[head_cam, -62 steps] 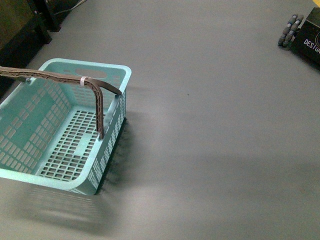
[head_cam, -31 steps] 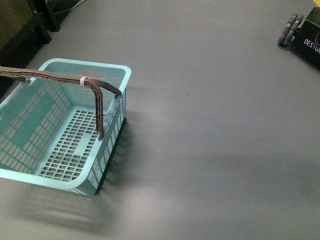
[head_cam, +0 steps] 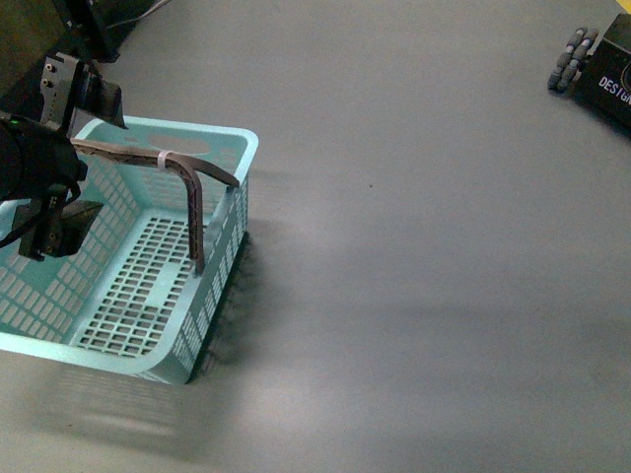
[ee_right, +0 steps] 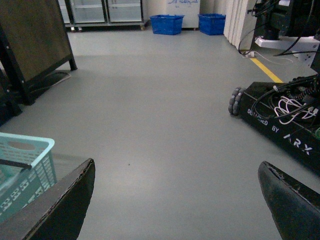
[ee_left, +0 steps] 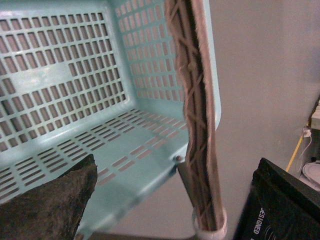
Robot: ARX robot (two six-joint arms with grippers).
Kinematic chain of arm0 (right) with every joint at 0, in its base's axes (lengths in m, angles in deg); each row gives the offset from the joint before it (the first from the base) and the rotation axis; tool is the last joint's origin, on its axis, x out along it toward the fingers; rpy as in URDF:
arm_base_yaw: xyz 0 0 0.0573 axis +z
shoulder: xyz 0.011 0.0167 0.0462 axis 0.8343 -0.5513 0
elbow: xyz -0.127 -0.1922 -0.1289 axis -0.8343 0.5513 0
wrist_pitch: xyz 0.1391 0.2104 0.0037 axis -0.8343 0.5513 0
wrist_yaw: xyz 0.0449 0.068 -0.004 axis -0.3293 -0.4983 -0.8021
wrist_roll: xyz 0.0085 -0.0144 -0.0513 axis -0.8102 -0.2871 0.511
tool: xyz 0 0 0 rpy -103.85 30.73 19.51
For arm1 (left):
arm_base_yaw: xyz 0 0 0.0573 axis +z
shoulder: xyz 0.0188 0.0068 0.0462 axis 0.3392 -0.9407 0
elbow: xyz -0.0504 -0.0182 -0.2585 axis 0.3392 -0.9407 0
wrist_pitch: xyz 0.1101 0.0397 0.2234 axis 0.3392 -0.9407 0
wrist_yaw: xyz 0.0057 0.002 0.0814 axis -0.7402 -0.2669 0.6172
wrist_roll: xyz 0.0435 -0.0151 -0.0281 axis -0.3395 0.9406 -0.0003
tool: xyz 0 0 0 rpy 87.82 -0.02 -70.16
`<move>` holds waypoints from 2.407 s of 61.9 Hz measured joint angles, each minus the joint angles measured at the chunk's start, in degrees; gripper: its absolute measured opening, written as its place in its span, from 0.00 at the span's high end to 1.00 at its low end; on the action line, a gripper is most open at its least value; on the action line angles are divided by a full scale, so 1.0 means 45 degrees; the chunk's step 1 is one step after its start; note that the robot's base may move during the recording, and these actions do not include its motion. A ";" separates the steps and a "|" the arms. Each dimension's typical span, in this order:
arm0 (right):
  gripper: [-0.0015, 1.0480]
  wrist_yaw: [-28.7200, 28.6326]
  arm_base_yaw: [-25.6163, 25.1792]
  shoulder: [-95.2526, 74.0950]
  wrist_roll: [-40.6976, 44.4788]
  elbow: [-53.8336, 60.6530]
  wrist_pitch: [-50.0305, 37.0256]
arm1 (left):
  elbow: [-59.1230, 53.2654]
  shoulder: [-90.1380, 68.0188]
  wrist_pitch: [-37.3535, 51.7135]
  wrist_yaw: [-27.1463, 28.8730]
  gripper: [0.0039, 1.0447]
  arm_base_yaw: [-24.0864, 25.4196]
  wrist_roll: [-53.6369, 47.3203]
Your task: Pick mango and avocado into basket
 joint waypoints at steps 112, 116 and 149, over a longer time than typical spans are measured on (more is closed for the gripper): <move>0.08 0.0000 0.0000 0.0000 0.0000 0.0000 0.0000 | -0.2900 1.7481 -0.9908 -0.1292 0.96 0.2244 0.3929; 0.08 0.0000 0.0000 0.0000 0.0000 0.0000 0.0000 | -0.2900 1.7437 -0.9918 -0.1326 0.96 0.2244 0.3929; 0.08 0.0010 0.0000 0.0000 0.0000 0.0005 0.0000 | -0.2900 1.7427 -0.9976 -0.1375 0.96 0.2244 0.3934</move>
